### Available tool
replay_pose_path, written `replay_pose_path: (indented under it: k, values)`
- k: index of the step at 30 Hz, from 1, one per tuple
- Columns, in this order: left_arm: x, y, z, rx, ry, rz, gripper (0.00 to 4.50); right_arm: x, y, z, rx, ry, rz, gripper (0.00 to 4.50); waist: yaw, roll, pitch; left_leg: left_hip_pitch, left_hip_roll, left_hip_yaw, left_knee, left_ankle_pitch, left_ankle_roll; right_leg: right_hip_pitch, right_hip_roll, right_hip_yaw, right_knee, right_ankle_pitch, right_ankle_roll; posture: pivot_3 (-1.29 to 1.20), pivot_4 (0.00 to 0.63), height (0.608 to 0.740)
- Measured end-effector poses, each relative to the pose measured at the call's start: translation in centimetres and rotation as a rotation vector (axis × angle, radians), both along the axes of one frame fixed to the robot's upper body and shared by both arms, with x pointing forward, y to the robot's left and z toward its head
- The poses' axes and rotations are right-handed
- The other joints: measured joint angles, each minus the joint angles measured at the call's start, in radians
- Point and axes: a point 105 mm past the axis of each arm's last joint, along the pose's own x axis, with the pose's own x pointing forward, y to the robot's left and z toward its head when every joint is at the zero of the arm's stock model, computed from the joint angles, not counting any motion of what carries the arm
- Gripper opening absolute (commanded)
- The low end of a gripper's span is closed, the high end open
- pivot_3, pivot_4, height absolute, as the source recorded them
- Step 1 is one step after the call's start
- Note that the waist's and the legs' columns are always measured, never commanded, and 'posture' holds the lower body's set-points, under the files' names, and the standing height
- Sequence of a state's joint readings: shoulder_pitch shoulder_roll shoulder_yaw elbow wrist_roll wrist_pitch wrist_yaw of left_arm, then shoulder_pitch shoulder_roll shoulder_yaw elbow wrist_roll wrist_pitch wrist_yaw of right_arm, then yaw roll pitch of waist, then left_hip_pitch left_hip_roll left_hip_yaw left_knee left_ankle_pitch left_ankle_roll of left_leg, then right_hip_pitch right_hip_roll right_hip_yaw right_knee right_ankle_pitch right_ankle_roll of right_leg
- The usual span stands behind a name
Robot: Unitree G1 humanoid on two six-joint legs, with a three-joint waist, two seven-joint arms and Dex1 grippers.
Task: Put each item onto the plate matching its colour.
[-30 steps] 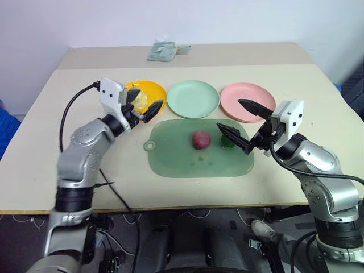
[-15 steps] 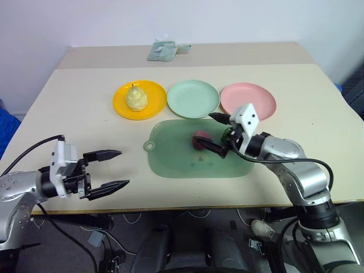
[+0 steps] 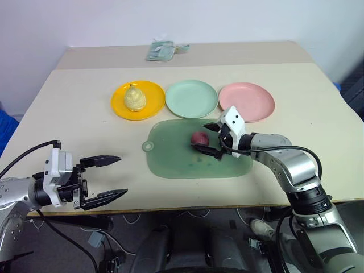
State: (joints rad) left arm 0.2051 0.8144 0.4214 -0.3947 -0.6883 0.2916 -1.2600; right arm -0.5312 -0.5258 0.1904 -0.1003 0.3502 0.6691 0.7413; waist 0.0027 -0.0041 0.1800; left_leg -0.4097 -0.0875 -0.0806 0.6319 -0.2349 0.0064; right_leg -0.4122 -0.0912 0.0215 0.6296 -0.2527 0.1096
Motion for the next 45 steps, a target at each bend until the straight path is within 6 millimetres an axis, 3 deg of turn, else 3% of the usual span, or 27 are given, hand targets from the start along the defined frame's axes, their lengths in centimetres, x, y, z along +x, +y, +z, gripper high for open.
replay_pose_path:
  k: [10, 13, 15, 21, 25, 30, 33, 35, 38, 41, 45]
  values:
    - [-0.1, -0.6, 0.2, -0.004, -0.025, 0.016, 4.45, 1.0, 1.0, -1.3, -0.02, 0.033, 0.001, 4.5, -0.008, 0.0, 0.0, 0.0, 0.0, 0.0, 0.0, 0.0, 0.0, 0.0, 0.0, 0.0, 0.0, 0.0, 0.0, 0.0, 0.15, 0.74]
    - [-0.2, -0.6, 0.2, -0.011, -0.025, 0.026, 4.5, 1.1, 1.0, -1.6, -0.023, 0.035, -0.004, 3.66, -0.015, 0.0, 0.0, 0.0, 0.0, 0.0, -0.001, 0.0, 0.0, 0.0, 0.0, 0.0, 0.0, 0.0, 0.0, 0.0, 0.15, 0.74]
    - [-0.2, -0.6, 0.0, -0.014, -0.023, 0.034, 4.5, 1.1, 1.0, -1.6, -0.021, 0.038, -0.003, 2.74, -0.016, 0.0, 0.0, 0.0, 0.0, 0.0, -0.001, 0.0, 0.0, -0.001, 0.0, 0.0, 0.0, 0.0, 0.0, 0.0, 0.15, 0.74]
    - [-0.4, -0.6, -0.3, -0.027, -0.023, 0.046, 4.5, 0.9, 1.0, -0.9, 0.0, 0.034, 0.008, 2.74, -0.016, 0.0, 0.0, 0.0, 0.0, 0.0, -0.001, 0.0, 0.0, -0.001, 0.0, 0.0, 0.0, 0.0, 0.0, 0.0, 0.15, 0.74]
    - [-0.2, -0.7, -0.3, -0.047, -0.03, 0.062, 4.5, 1.1, 0.5, 2.7, 0.117, -0.005, 0.0, 2.74, -0.015, 0.001, 0.0, 0.0, 0.0, 0.0, -0.001, 0.0, 0.0, -0.001, 0.0, 0.0, 0.0, 0.0, 0.0, 0.0, 0.15, 0.74]
    - [0.5, -1.6, -0.1, -0.083, -0.051, 0.065, 4.5, 4.5, -2.1, 12.8, 0.26, -0.277, -0.124, 2.74, -0.016, 0.001, 0.001, 0.0, 0.0, 0.0, -0.002, 0.0, -0.001, -0.001, 0.001, 0.0, 0.0, 0.0, 0.0, 0.0, 0.15, 0.74]
    - [1.2, -2.1, 0.2, -0.109, -0.075, 0.081, 4.5, 7.7, -5.1, 14.5, 0.25, -0.357, -0.26, 2.74, -0.014, 0.0, 0.0, 0.0, 0.0, 0.0, -0.002, 0.0, -0.001, 0.0, 0.0, -0.001, 0.0, 0.0, 0.0, 0.0, 0.15, 0.74]
    - [1.5, -2.5, 0.2, -0.126, -0.079, 0.093, 4.5, 10.1, -7.2, 13.3, 0.217, -0.357, -0.365, 2.74, -0.018, 0.0, 0.0, 0.001, -0.001, 0.002, -0.002, 0.0, -0.001, 0.0, 0.0, 0.0, 0.0, 0.001, 0.001, 0.0, 0.15, 0.74]
    - [1.6, -3.0, 0.5, -0.135, -0.097, 0.108, 4.5, 12.0, -9.6, 10.0, 0.142, -0.313, -0.475, 2.74, -0.022, 0.002, 0.001, 0.001, 0.0, 0.003, -0.003, 0.001, -0.001, -0.002, 0.001, 0.0, 0.0, 0.002, 0.003, 0.0, 0.15, 0.74]
    - [1.6, -3.7, 0.6, -0.149, -0.106, 0.122, 4.5, 12.6, -10.6, 7.4, 0.095, -0.28, -0.532, 2.74, -0.027, 0.002, 0.001, 0.001, 0.0, 0.003, -0.004, 0.001, -0.001, -0.003, 0.002, 0.002, 0.0, 0.002, 0.003, 0.0, 0.15, 0.74]
    - [1.6, -4.1, 0.9, -0.148, -0.124, 0.143, 4.5, 12.8, -11.0, 5.4, 0.062, -0.256, -0.573, 2.74, -0.029, 0.002, 0.001, 0.001, 0.001, 0.003, -0.004, 0.001, -0.002, -0.003, 0.002, 0.002, 0.001, 0.002, 0.003, 0.0, 0.15, 0.74]
